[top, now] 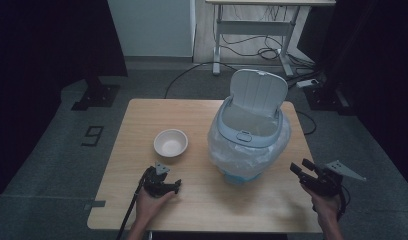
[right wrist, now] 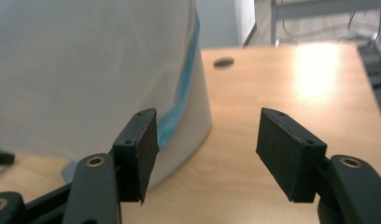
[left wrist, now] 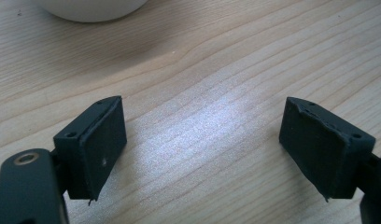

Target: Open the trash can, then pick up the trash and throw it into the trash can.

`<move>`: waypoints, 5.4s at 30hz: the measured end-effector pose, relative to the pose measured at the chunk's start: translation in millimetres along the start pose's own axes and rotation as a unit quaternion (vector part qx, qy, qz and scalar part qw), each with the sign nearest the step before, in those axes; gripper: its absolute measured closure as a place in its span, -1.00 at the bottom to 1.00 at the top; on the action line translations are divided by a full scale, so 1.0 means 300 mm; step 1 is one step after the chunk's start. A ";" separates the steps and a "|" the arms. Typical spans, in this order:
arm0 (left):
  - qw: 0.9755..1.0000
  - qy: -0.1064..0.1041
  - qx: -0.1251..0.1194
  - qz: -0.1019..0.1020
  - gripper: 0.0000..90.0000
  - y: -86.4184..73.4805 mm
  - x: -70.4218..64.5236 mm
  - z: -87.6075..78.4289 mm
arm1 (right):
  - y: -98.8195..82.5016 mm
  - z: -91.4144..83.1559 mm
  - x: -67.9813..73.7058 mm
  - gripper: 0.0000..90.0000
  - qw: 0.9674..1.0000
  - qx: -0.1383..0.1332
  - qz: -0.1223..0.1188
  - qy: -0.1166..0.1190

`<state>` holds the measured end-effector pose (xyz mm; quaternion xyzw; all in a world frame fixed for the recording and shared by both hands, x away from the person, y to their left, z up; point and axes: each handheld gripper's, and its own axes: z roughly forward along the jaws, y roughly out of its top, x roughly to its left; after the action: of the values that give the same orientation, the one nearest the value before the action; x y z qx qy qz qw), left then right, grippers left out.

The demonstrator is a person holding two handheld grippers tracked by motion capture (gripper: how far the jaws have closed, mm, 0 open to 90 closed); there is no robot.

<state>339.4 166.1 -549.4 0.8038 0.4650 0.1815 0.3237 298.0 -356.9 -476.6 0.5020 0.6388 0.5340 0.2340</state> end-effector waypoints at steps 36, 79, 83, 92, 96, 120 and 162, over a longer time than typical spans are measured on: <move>0.993 -0.005 -0.093 -0.072 -0.70 0.022 0.057 -0.130 | -0.132 0.074 -0.017 -0.23 0.995 0.097 -0.021 -0.009; 0.991 0.014 -0.074 -0.109 -0.61 0.197 0.348 0.016 | -0.158 0.095 0.001 -0.29 0.991 0.125 -0.043 -0.025; 0.991 0.008 -0.067 -0.113 -0.60 0.206 0.358 0.046 | -0.160 0.098 0.001 -0.29 0.990 0.130 -0.048 -0.025; 0.992 0.002 -0.045 -0.115 -0.40 0.192 0.355 0.113 | -0.156 0.089 0.001 -0.27 0.991 0.118 -0.051 -0.032; 0.993 0.000 -0.050 -0.111 -0.18 0.184 0.344 0.115 | -0.156 0.088 0.001 -0.27 0.991 0.119 -0.051 -0.033; 0.988 -0.021 -0.146 -0.049 0.85 0.189 0.281 -0.051 | -0.156 0.088 0.004 -0.27 0.991 0.118 -0.054 -0.036; 0.966 -0.058 -0.250 -0.026 0.84 0.274 0.143 -0.354 | -0.155 0.085 -0.002 -0.27 0.991 0.117 -0.049 -0.034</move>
<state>349.8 211.1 -416.1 0.6942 0.4064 0.2363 0.5451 301.4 -342.6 -527.6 0.5119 0.7127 0.4254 0.2215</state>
